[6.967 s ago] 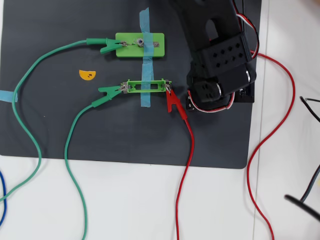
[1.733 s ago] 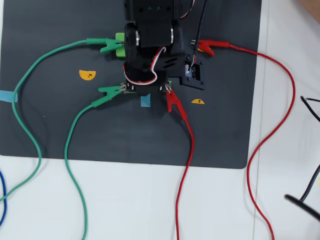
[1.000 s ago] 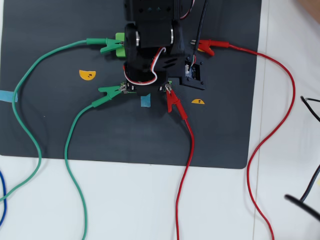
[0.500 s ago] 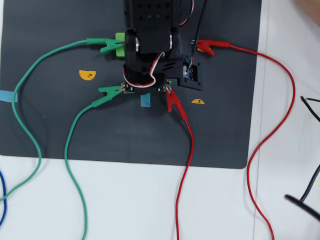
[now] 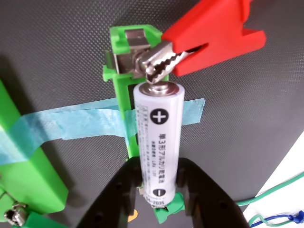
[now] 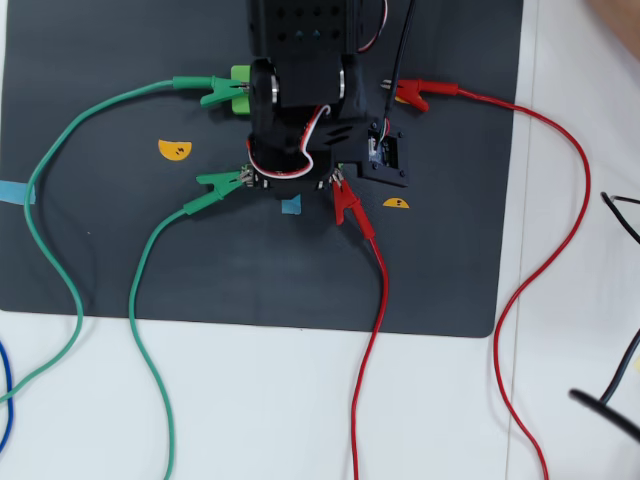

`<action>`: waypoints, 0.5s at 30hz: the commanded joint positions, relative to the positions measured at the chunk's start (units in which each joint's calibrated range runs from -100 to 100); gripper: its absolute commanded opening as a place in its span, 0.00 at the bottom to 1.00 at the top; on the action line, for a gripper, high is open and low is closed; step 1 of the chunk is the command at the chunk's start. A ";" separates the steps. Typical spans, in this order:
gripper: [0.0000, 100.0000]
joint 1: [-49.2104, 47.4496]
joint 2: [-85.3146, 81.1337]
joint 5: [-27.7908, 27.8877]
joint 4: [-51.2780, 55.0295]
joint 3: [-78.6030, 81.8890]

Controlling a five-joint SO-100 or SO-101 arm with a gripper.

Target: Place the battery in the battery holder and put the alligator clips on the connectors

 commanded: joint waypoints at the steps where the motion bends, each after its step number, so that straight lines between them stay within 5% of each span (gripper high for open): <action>1: 0.01 0.21 -0.11 -0.40 -0.69 -2.19; 15: 0.01 0.91 -0.11 -0.24 -0.69 -1.67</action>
